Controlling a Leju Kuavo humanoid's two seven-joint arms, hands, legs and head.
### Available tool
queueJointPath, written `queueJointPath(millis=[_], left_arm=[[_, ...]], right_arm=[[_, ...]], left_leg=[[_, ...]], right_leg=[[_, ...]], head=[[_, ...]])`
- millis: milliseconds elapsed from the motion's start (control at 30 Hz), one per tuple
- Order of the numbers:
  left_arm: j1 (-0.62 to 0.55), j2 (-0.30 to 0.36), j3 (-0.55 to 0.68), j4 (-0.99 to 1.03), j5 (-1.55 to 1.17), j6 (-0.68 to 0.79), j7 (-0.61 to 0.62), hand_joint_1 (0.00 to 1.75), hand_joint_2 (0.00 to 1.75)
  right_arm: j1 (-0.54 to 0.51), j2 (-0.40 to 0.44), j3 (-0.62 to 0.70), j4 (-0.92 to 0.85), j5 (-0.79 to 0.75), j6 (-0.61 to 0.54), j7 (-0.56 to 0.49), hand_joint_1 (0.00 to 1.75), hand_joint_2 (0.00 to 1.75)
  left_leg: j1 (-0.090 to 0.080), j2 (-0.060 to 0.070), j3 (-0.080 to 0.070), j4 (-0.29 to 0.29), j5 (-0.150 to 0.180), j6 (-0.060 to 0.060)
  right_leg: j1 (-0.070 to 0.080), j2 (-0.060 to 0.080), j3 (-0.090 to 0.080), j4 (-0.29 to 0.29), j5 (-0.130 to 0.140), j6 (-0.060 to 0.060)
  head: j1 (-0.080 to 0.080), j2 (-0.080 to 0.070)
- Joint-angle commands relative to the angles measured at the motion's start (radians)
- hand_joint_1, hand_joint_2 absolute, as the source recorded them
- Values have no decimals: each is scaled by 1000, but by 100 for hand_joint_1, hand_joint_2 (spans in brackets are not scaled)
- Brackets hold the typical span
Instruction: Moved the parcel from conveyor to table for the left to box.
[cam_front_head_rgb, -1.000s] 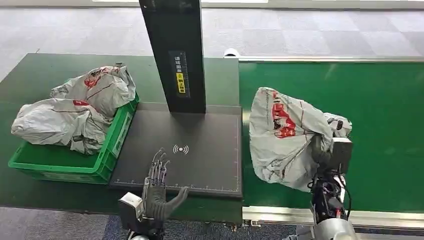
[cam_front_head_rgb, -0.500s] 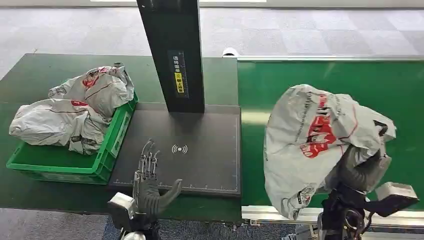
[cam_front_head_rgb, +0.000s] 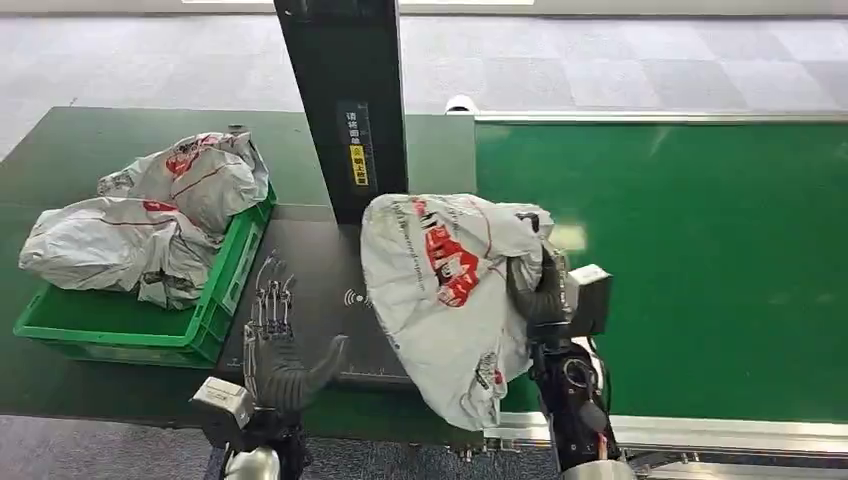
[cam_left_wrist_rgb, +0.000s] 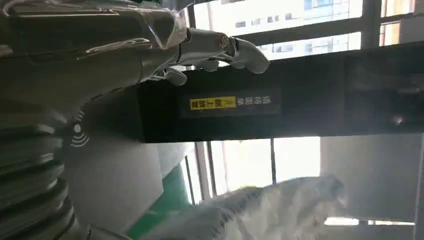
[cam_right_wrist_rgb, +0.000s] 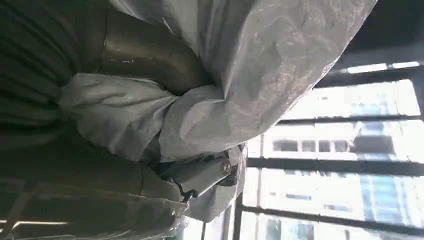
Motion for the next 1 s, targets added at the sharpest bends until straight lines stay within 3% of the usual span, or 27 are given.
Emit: queueJointPath(millis=[33,467,700,733,767,800,1000], left_arm=[[-67,30,35,58,-8,1,2,0,175],[-50,19,33,63,-2,-14,2,0,175],[-49,-39,47,69,-25,-25,2,0,175],[-42,-32,48,70,-37,-13,2,0,175],[-28,-18,54,59,-24,-3,2,0,175],[-20,-11,57,50,-19,-2,2,0,175],[-14,7,67,7,-15,44,2,0,175]], right_arm=[[-175,70,433,443,-254,-75,19,175,175],[-193,62,399,474,-241,-66,14,175,175],[-220,70,378,457,-161,-105,7,175,175],[-223,70,376,449,-156,-165,34,0,175],[-227,70,372,440,-138,-327,68,0,175],[-228,70,365,439,-126,-379,74,0,175],[-210,61,294,423,-95,-415,66,0,175]], left_leg=[[2,7,1,-1,0,-1],[2,1,0,-1,1,-1],[1,0,-1,0,0,-1],[2,0,-1,0,0,-1],[1,1,-1,0,0,-1],[1,1,0,0,0,-1],[2,1,-1,0,0,-1]], right_leg=[[2,5,-1,-1,2,-2],[2,-1,0,-1,0,-2],[2,-2,-1,-1,0,-1],[2,-2,0,-1,0,-1],[2,-1,-1,0,0,-1],[1,0,-1,0,0,-1],[2,-1,-1,-1,0,-1]], head=[[0,0],[0,0],[0,0],[0,0],[0,0],[0,0],[0,0]])
